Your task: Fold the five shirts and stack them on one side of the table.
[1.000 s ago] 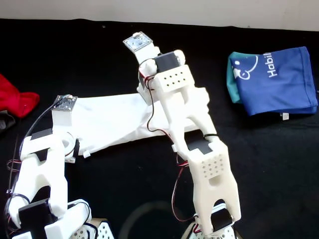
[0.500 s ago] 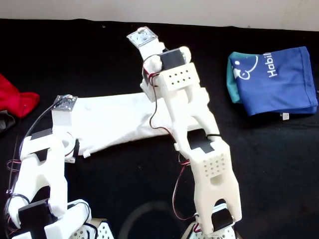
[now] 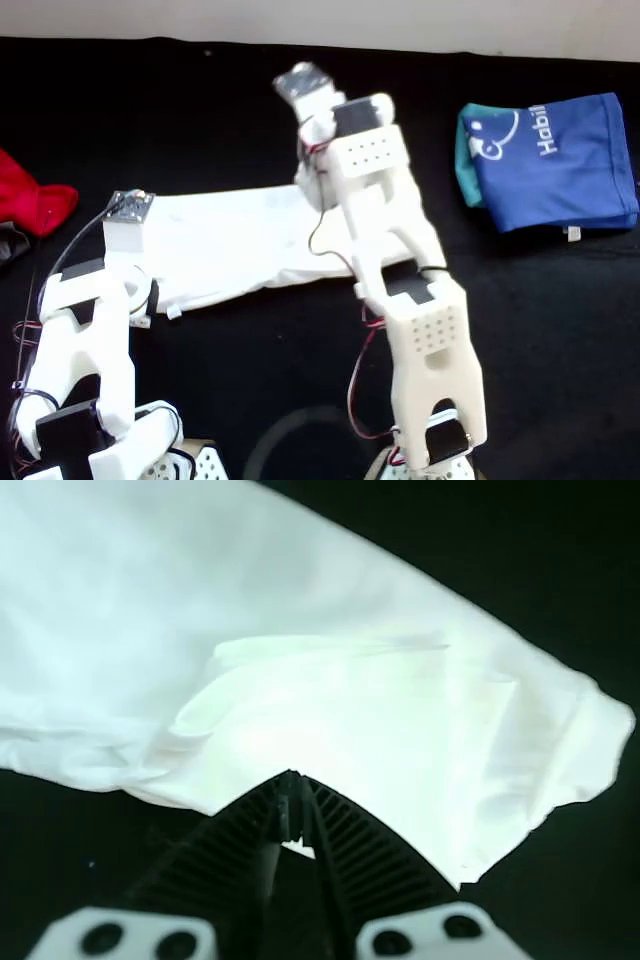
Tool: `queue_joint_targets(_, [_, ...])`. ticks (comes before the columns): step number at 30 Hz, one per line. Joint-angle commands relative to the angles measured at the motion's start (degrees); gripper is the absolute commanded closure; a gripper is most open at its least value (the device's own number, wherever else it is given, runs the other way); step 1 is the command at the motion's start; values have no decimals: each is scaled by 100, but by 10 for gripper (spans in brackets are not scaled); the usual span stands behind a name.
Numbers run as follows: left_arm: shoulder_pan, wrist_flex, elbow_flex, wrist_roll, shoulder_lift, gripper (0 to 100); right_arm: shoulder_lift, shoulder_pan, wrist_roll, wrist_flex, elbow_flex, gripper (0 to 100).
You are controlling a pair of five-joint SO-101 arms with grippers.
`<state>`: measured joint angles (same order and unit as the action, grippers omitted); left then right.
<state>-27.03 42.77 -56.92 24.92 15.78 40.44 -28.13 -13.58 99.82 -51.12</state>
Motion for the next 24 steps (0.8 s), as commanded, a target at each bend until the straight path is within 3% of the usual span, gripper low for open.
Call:
queue_joint_targets(1, [-48,-141,-22,35,4,990,-57,-391,18,-338,374,992])
queue_joint_targets(7, [-48,-141,-22,35,4,990,-48,-787,26,-1024,1130,992])
queue_joint_targets(13, [-48,-141,-22,35,4,990,-110,-734,26,-1684,1824,992])
queue_joint_targets(24, [-48,-114,31,35,66,990,-716,-910,158,-470,646,992])
